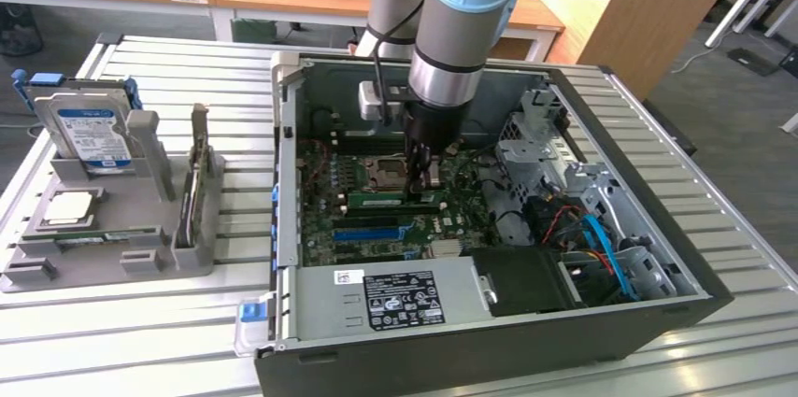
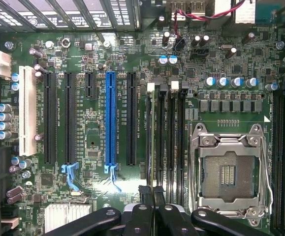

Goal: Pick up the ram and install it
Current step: 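Insert the ram into the slot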

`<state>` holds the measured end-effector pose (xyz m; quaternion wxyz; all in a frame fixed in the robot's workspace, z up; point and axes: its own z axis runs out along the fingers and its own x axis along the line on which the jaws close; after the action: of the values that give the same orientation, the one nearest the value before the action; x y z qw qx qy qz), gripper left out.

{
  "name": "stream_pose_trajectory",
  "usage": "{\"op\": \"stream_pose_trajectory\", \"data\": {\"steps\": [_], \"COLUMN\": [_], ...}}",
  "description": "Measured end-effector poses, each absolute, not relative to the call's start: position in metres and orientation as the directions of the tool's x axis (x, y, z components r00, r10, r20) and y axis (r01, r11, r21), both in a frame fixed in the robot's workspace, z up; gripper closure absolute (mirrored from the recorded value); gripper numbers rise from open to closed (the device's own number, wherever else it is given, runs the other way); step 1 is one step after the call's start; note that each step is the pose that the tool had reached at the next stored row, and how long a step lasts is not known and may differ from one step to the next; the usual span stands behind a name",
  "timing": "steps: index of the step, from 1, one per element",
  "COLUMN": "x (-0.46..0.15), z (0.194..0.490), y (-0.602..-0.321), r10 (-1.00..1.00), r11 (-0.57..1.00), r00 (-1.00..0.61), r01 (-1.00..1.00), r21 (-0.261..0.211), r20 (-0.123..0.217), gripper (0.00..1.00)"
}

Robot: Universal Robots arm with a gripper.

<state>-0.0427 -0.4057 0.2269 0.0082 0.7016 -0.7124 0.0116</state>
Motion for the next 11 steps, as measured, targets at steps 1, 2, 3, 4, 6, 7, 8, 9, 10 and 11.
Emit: {"op": "stream_pose_trajectory", "data": {"steps": [1, 2, 3, 4, 6, 7, 8, 9, 10, 11], "x": [-0.0426, -0.0426, -0.0426, -0.0427, -0.0427, -0.0427, -0.0427, -0.0427, -0.0427, -0.0427], "z": [0.2267, 0.2267, 0.2269, 0.2270, 0.2270, 0.2270, 0.2270, 0.2270, 0.2270, 0.2270], "y": [-0.4056, -0.4056, -0.4056, -0.4056, -0.4056, -0.4056, -0.4056, -0.4057, -0.4057, -0.4056], "r10": [-1.000, -1.000, -0.999, -0.999, -0.999, -0.999, -0.999, -0.999, -0.999, -0.999], "r11": [0.015, 0.015, 0.015, 0.015, 0.015, 0.015, 0.015, 0.015, 0.015, 0.015], "r00": [-0.015, -0.015, -0.015, -0.015, -0.015, -0.015, -0.015, -0.015, -0.015, -0.015], "r01": [-1.000, -1.000, -1.000, -1.000, -1.000, -1.000, -1.000, -1.000, -1.000, -1.000], "r21": [-0.005, -0.005, -0.005, -0.005, -0.005, -0.005, -0.005, -0.005, -0.005, -0.005], "r20": [0.027, 0.028, 0.028, 0.028, 0.028, 0.028, 0.028, 0.028, 0.028, 0.028], "gripper": [0.88, 0.88, 0.88, 0.88, 0.88, 0.88, 0.88, 0.88, 0.88, 0.88]}}
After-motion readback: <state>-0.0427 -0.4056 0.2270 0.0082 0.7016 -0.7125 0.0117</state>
